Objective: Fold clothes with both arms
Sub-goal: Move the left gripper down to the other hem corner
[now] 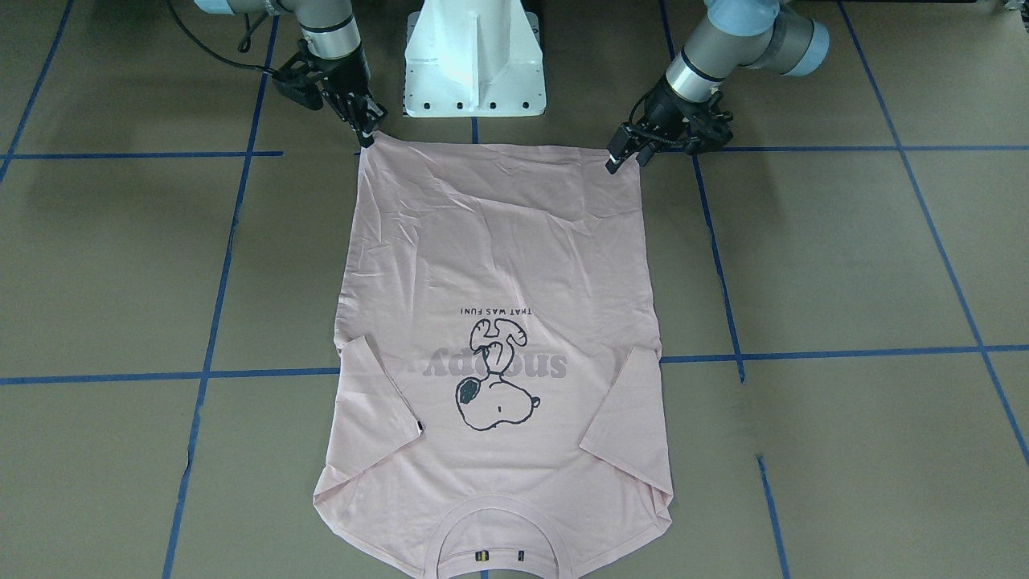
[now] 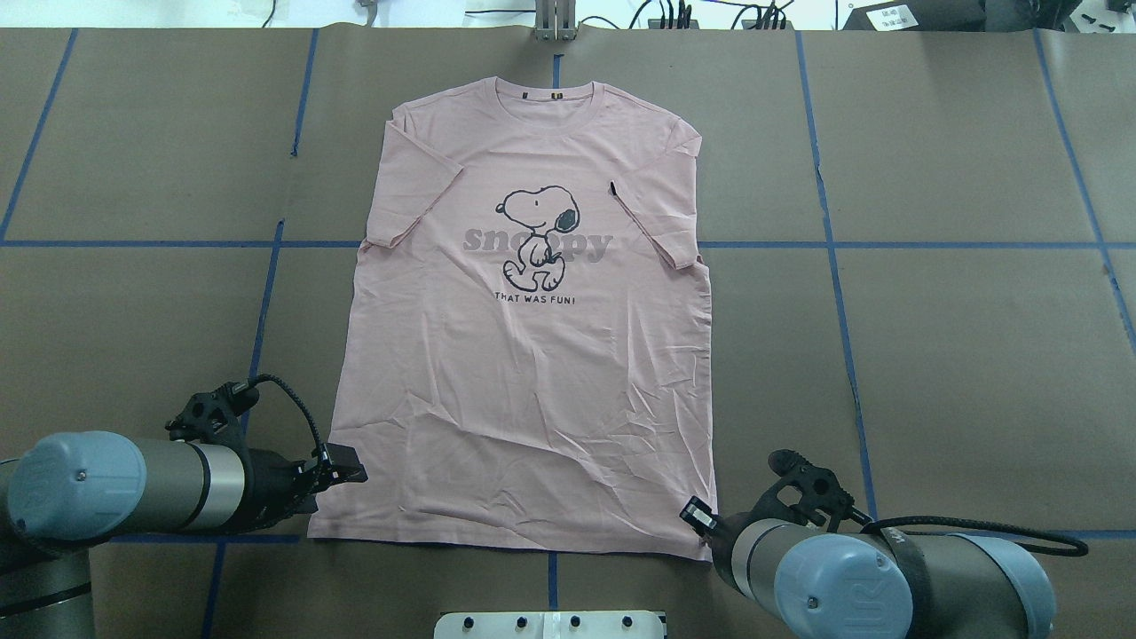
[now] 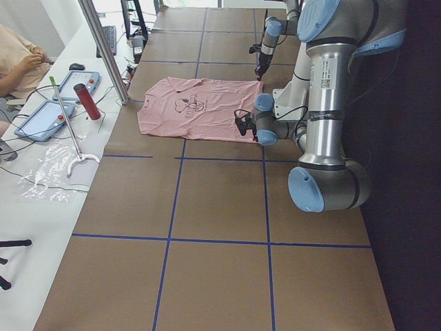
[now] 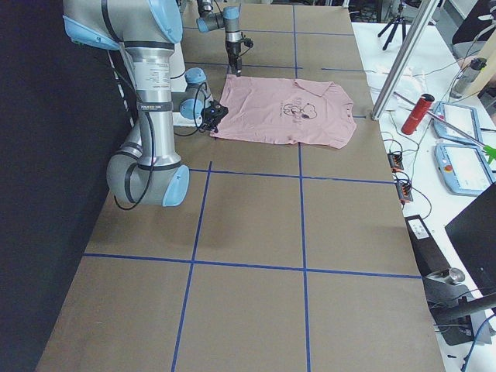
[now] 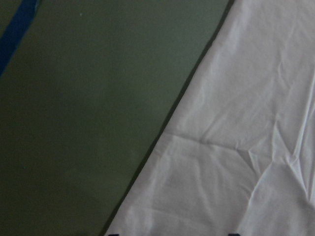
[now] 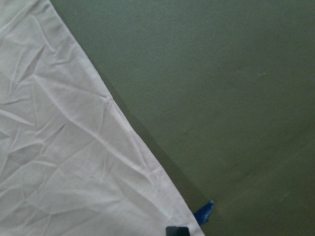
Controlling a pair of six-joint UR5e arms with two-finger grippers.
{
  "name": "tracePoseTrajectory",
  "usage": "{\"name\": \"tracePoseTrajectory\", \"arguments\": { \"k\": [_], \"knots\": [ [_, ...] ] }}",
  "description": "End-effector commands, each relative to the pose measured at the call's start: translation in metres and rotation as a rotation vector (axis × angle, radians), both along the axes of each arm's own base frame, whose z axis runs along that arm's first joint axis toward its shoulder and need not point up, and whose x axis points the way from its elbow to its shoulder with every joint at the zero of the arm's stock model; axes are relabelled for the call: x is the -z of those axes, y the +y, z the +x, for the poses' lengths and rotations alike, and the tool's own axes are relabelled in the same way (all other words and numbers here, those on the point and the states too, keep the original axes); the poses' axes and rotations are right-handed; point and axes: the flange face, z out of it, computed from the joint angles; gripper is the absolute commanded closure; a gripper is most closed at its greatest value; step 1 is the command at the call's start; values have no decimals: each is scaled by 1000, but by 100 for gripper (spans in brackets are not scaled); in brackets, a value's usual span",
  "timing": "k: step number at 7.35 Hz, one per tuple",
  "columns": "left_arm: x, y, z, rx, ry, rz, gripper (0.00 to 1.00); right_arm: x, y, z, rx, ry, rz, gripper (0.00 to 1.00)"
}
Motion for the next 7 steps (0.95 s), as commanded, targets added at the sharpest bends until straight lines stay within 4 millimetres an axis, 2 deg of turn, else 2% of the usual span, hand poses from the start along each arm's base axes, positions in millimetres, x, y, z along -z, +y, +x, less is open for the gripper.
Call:
{"name": "tracePoseTrajectory", "arguments": {
  "k": [1, 2, 5, 7],
  "knots": [
    [5, 12, 3, -15, -72, -32, 21, 1, 1, 0, 0, -1, 1, 100],
    [2, 18, 6, -17, -77, -52, 21, 1, 1, 0, 0, -1, 1, 100],
    [-6, 20, 8, -19, -125, -71, 21, 1, 1, -1, 1, -3, 1, 100],
    [-9, 20, 9, -20, -132, -74, 28, 1, 1, -1, 1, -1, 1, 100]
  ]
}}
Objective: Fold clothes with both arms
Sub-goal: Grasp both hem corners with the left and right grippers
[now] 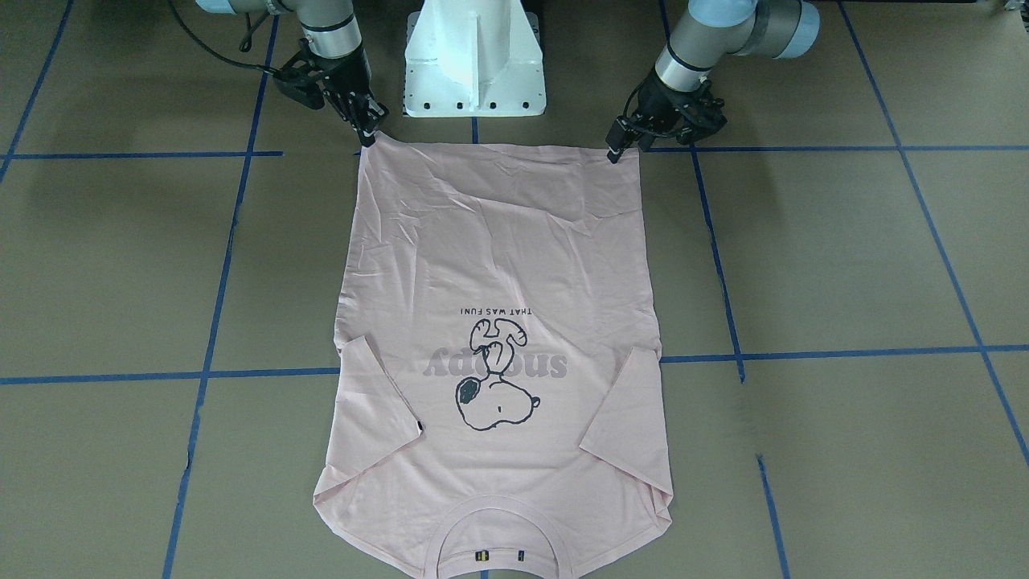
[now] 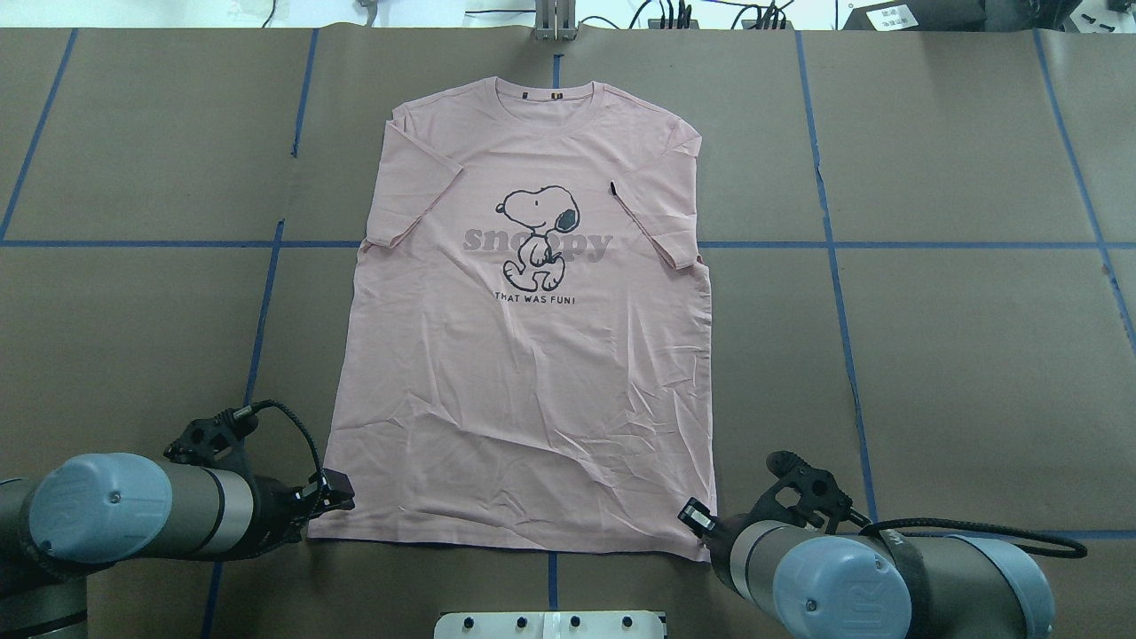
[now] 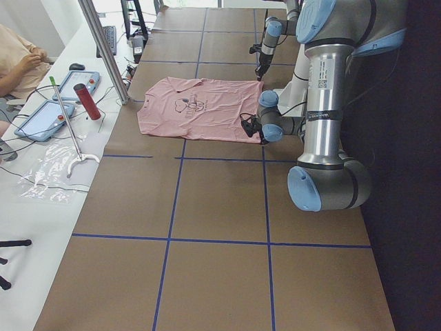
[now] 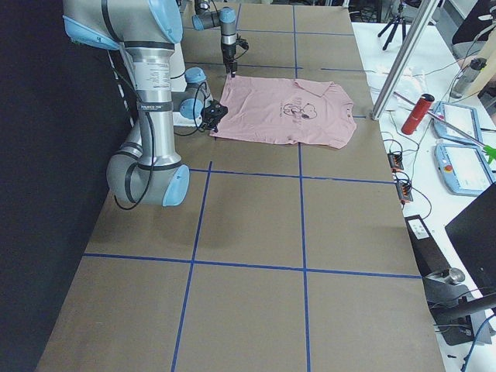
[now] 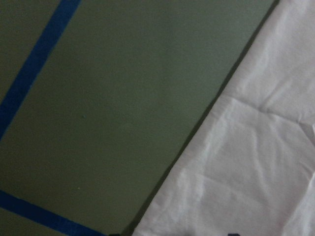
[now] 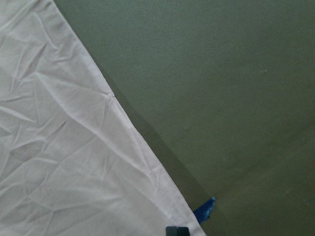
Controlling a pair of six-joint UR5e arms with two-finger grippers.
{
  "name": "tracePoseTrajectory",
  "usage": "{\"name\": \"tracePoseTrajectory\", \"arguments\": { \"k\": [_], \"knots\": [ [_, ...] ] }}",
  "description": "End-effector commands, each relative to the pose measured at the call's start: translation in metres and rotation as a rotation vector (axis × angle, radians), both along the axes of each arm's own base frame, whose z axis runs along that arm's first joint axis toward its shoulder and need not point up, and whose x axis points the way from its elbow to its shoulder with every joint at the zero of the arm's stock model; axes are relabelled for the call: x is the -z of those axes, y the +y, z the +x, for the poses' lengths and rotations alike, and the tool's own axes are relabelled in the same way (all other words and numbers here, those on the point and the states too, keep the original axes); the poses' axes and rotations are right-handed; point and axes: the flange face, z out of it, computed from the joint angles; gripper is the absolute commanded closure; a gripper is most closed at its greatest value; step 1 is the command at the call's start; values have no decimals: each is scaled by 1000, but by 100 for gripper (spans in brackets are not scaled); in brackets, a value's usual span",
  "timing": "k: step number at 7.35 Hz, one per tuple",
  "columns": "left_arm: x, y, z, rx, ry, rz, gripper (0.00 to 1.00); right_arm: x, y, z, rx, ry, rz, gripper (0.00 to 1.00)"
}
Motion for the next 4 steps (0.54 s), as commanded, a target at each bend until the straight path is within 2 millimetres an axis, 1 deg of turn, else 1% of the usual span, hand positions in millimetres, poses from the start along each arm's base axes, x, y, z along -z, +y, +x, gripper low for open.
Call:
{"name": "tracePoseTrajectory", "arguments": {
  "k": [1, 2, 3, 4],
  "knots": [
    [-6, 0, 2, -2, -14, -4, 30, 0, 0, 0, 2, 0, 0, 100],
    [-5, 0, 2, -2, -13, -5, 35, 1, -1, 0, 0, -2, 0, 100],
    [-5, 0, 1, -2, -11, -4, 43, 0, 0, -1, 3, 0, 1, 100],
    [-2, 1, 0, -5, -6, -5, 64, 0, -1, 0, 1, 0, 1, 100]
  ]
}}
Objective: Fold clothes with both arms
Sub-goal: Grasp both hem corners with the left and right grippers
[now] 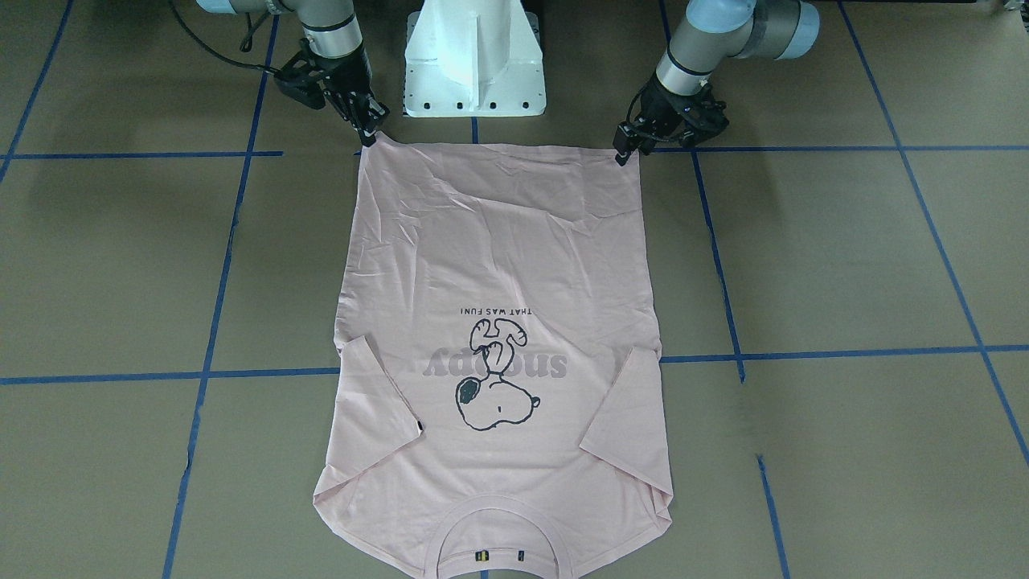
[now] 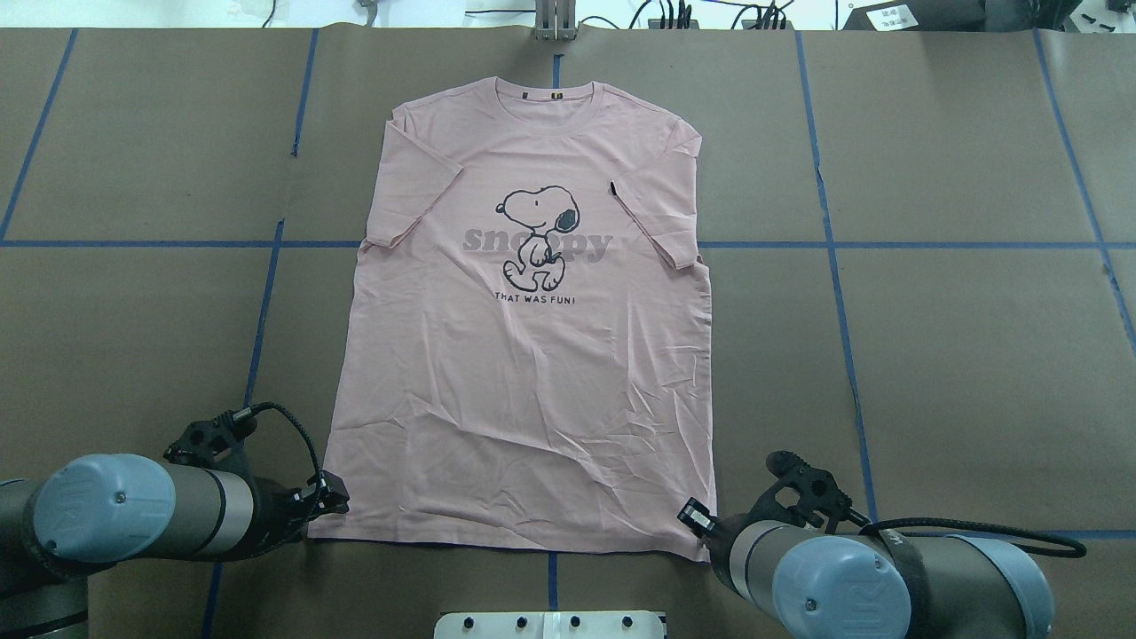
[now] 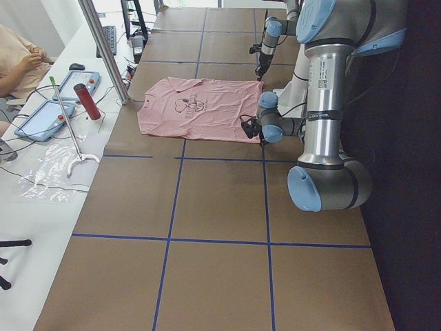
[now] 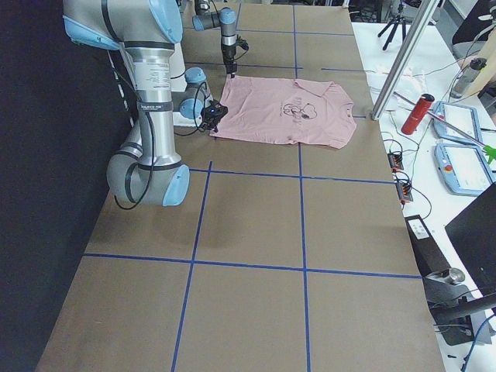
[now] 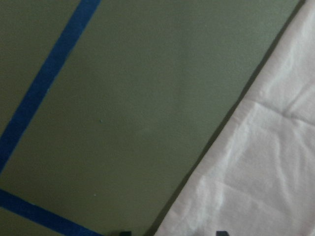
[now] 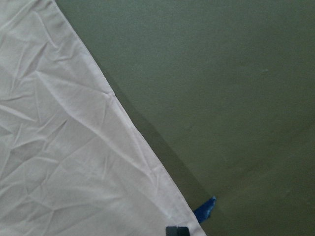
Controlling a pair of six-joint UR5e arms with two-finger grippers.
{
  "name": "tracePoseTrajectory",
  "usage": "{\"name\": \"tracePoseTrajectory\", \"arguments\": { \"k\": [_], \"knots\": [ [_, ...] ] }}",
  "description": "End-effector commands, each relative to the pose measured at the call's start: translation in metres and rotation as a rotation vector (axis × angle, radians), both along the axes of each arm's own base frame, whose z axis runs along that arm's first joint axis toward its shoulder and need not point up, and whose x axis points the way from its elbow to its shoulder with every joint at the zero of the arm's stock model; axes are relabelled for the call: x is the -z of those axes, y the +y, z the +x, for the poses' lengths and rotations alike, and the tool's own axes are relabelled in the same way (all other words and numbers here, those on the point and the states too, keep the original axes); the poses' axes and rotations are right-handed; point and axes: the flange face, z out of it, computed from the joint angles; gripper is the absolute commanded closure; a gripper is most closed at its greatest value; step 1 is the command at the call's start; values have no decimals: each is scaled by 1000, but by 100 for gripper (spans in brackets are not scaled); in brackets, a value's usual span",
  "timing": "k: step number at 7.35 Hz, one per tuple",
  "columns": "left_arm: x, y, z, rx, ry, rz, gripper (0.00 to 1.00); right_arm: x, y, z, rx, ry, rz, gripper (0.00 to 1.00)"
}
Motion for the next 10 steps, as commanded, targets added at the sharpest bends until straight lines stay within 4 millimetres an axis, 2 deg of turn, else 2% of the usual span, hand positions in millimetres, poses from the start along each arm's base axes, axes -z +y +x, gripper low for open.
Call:
{"name": "tracePoseTrajectory", "arguments": {
  "k": [1, 3, 4, 6, 7, 10],
  "knots": [
    [3, 1, -1, -3, 7, -1, 100, 0, 0, 0, 1, 0, 0, 100],
    [6, 1, -2, -4, 13, 0, 100, 0, 0, 0, 2, 1, 0, 100],
    [14, 2, -5, -6, 28, 3, 100, -1, 0, 0, 3, 2, -1, 100],
    [47, 11, -16, 6, 95, -19, 100, 5, -2, 12, 5, -14, 0, 100],
    [63, 30, -15, 26, 130, -109, 100, 7, -2, 21, 5, -20, 1, 100],
    [132, 37, -47, 46, 158, -153, 100, 6, 3, 68, 9, -29, 2, 100]
  ]
}}
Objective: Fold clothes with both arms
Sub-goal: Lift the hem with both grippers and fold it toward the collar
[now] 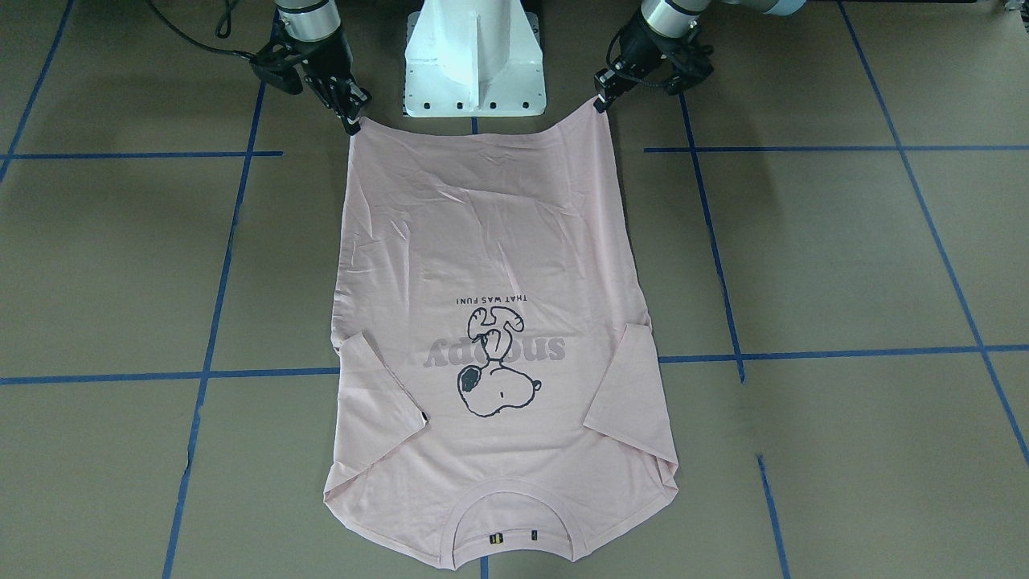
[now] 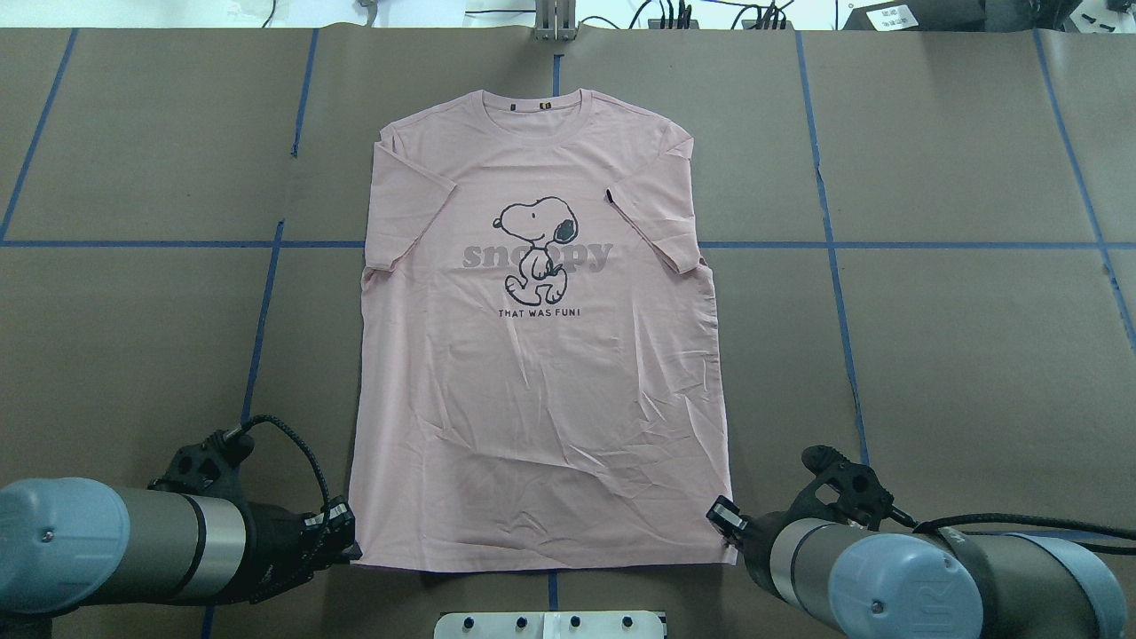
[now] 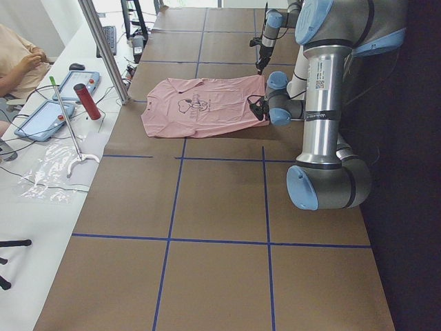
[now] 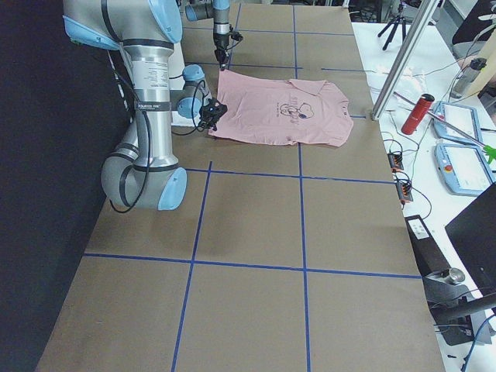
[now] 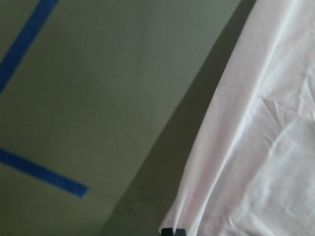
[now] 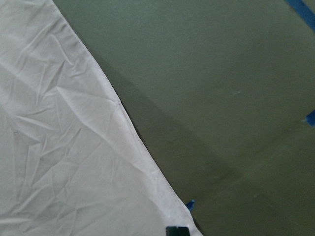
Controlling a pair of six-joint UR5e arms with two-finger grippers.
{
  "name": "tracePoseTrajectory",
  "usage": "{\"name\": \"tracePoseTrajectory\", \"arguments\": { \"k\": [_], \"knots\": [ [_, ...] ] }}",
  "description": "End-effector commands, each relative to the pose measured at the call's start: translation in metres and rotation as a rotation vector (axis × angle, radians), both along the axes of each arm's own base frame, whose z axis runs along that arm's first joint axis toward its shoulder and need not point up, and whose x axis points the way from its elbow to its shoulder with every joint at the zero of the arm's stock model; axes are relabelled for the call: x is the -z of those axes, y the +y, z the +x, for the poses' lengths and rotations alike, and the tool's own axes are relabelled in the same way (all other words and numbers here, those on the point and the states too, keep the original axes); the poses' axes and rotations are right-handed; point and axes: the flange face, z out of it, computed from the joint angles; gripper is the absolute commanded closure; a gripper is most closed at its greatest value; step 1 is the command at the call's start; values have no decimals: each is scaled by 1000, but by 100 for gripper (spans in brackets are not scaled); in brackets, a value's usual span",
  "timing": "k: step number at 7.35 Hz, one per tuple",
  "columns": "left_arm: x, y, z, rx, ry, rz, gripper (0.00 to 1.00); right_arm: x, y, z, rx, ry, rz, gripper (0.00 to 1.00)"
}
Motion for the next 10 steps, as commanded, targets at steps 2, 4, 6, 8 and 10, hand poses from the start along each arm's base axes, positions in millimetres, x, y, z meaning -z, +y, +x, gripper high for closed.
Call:
{"name": "tracePoseTrajectory", "arguments": {
  "k": [2, 4, 6, 8, 10],
  "knots": [
    [49, 4, -10, 11, -30, -36, 100, -1, 3, 32, 2, -3, 2, 100],
    [57, -15, -5, 40, -82, -23, 100, 25, -33, 34, -19, -36, 78, 100],
    [62, -77, -16, 115, -114, 76, 100, 58, -121, 27, -71, -45, 180, 100],
    [46, -169, -14, 188, -203, 190, 100, 63, -224, 28, -72, 0, 193, 100],
    [21, -257, -22, 250, -252, 285, 100, 43, -305, 22, -96, 106, 224, 100]
  ]
}}
